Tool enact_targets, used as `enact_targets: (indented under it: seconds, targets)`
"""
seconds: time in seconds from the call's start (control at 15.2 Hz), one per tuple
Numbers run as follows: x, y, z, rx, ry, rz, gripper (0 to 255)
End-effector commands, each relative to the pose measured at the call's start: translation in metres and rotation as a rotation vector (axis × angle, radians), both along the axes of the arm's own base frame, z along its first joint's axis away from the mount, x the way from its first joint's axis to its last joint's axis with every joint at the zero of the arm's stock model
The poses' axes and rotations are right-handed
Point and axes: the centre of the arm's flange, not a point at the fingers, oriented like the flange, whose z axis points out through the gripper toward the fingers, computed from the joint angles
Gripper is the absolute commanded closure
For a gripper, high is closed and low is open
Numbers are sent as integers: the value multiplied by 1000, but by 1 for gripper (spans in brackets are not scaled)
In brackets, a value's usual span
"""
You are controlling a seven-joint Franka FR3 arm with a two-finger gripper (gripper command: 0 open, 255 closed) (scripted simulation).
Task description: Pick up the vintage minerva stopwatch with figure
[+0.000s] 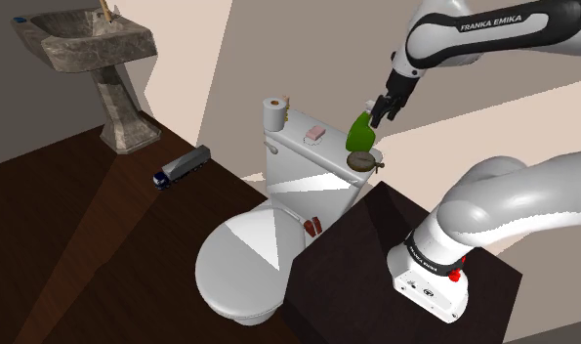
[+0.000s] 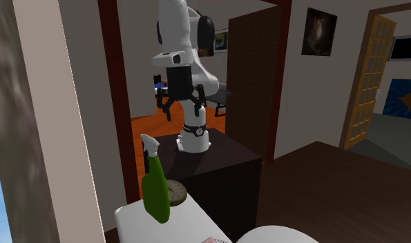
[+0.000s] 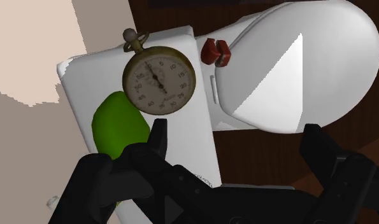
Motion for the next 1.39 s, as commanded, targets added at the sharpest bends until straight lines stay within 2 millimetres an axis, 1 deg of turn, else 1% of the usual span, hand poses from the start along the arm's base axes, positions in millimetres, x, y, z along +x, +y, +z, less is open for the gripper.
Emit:
enact_targets:
  seconds: [0.0,0.99,1.06,1.32]
  targets:
    - [0,-13,-25,11,11,4,0]
    - [-18,-111,-203,102,99,32,0]
    - [-18,-112,-205,103,99,32,0]
    - [-18,-112,-226,103,99,32,0]
